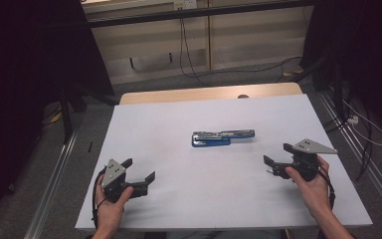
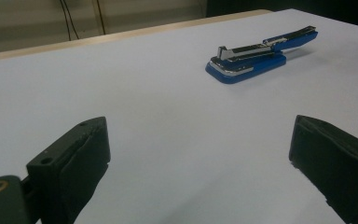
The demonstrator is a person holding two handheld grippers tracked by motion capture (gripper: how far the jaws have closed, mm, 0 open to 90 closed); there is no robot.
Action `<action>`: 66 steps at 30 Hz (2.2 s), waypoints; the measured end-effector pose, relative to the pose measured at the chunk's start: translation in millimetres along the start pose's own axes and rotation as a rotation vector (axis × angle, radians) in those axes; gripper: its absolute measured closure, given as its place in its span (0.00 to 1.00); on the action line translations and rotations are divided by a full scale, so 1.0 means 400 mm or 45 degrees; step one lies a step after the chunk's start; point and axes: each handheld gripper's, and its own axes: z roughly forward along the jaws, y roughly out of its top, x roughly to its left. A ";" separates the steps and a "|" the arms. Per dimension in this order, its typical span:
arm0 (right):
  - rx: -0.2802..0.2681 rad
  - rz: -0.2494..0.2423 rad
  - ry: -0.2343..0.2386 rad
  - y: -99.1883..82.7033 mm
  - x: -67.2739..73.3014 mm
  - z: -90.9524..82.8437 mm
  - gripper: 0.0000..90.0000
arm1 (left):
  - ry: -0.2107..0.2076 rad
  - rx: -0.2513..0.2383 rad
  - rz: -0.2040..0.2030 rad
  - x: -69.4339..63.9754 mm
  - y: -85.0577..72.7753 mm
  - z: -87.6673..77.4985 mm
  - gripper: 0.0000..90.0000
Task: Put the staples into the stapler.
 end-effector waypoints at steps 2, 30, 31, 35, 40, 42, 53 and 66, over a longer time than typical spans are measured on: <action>0.020 -0.002 0.021 0.004 -0.001 0.003 0.14 | -0.004 -0.004 -0.006 -0.001 0.001 0.001 0.06; 0.329 -0.127 0.146 0.028 -0.023 0.055 0.12 | -0.045 -0.009 -0.002 -0.023 0.006 0.000 0.06; 0.341 -0.133 0.137 0.027 -0.021 0.058 0.12 | -0.042 -0.012 -0.005 -0.026 0.006 0.000 0.06; 0.381 -0.160 0.152 0.027 -0.020 0.060 0.17 | -0.055 -0.004 0.016 -0.030 0.007 0.003 0.06; 0.458 -0.160 0.186 0.024 -0.029 0.061 0.27 | -0.053 0.002 0.000 -0.025 0.005 0.006 0.06; 0.481 -0.160 0.204 0.024 -0.030 0.058 0.33 | -0.037 0.008 0.000 -0.024 0.005 0.005 0.06; 0.565 -0.234 0.199 0.024 -0.031 0.043 0.54 | -0.035 0.036 -0.001 -0.024 0.001 0.009 0.06; 0.679 -0.282 0.228 0.025 -0.027 0.056 0.72 | -0.063 0.064 -0.006 -0.028 -0.001 0.016 0.06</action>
